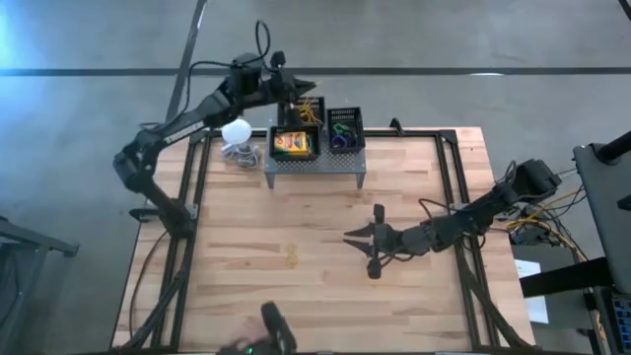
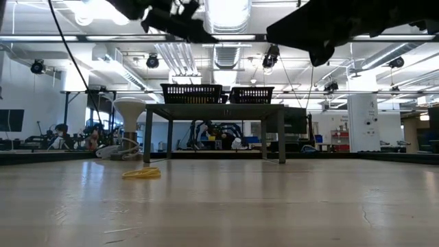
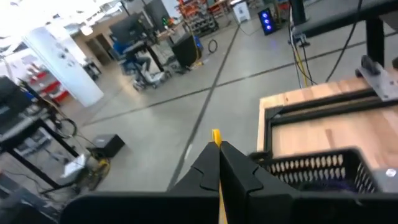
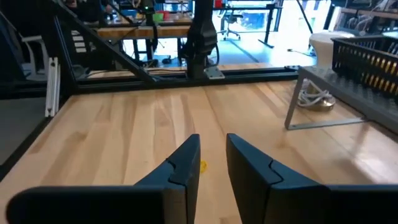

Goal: Pick & Place Office Desk Supplies
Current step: Put the yellow rubber band into the top left black bin on the shelf

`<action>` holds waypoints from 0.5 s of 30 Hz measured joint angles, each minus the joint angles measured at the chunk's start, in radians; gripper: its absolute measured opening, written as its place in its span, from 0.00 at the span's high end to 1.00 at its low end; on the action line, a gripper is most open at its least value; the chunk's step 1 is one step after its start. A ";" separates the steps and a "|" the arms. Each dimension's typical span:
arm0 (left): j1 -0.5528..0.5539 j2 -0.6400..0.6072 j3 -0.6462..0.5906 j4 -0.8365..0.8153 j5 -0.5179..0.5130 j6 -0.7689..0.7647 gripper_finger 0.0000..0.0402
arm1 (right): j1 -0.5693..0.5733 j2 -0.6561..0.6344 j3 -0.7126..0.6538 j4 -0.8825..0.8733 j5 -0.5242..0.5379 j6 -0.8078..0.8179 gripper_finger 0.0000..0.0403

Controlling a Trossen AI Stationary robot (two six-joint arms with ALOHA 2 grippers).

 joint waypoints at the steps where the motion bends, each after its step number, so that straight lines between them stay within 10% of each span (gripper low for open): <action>1: 0.013 0.017 0.000 0.005 0.019 0.000 1.00 | 0.000 0.002 0.000 0.000 0.000 0.007 0.82; 15: 0.062 0.175 -0.001 -0.046 -0.099 0.061 1.00 | 0.006 0.000 0.001 0.021 0.013 0.077 0.84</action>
